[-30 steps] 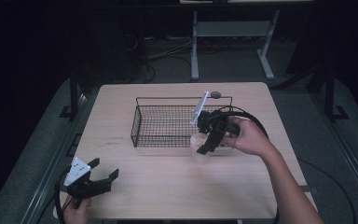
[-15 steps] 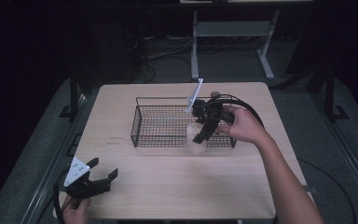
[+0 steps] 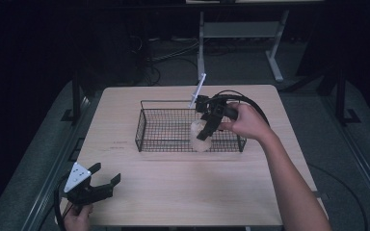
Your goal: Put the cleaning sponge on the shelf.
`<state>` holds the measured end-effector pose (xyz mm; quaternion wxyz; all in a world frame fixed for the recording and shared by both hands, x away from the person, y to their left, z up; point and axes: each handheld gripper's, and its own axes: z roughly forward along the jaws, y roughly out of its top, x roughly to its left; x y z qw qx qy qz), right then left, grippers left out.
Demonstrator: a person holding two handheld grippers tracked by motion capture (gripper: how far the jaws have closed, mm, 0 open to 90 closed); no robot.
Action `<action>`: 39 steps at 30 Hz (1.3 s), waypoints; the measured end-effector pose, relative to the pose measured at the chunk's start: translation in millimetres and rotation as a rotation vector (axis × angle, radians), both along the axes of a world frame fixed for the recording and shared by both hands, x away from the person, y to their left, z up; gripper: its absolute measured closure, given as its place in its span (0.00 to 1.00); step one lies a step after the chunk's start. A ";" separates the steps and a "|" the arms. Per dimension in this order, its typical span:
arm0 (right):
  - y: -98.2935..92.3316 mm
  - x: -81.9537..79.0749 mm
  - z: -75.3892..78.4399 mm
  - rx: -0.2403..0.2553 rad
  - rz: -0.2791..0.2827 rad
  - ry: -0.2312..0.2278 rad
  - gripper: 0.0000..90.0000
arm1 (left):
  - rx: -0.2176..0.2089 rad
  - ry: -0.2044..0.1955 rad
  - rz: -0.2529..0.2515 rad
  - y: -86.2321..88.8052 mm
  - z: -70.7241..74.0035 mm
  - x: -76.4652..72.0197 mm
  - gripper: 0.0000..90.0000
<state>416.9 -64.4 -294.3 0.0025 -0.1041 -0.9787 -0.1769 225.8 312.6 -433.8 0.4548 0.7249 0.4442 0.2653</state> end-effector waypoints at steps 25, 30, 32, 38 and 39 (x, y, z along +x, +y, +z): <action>-5.5 33.5 17.5 -0.015 -0.081 -0.022 0.31 | 0.002 0.002 -0.008 -2.2 -0.2 0.2 0.15; -8.0 42.2 10.7 -0.037 -0.106 -0.013 0.31 | 0.005 0.004 -0.006 -1.8 -0.4 0.0 0.15; -8.8 45.4 8.8 -0.036 -0.120 -0.008 0.31 | 0.003 0.003 -0.006 -1.1 -0.3 -0.7 0.15; -5.0 51.1 1.2 -0.049 -0.119 -0.010 0.31 | 0.002 0.004 -0.004 -0.9 -0.4 -1.4 0.15; -4.3 52.0 0.2 -0.048 -0.120 -0.002 0.31 | 0.004 0.006 -0.005 -1.0 -0.4 -1.6 0.15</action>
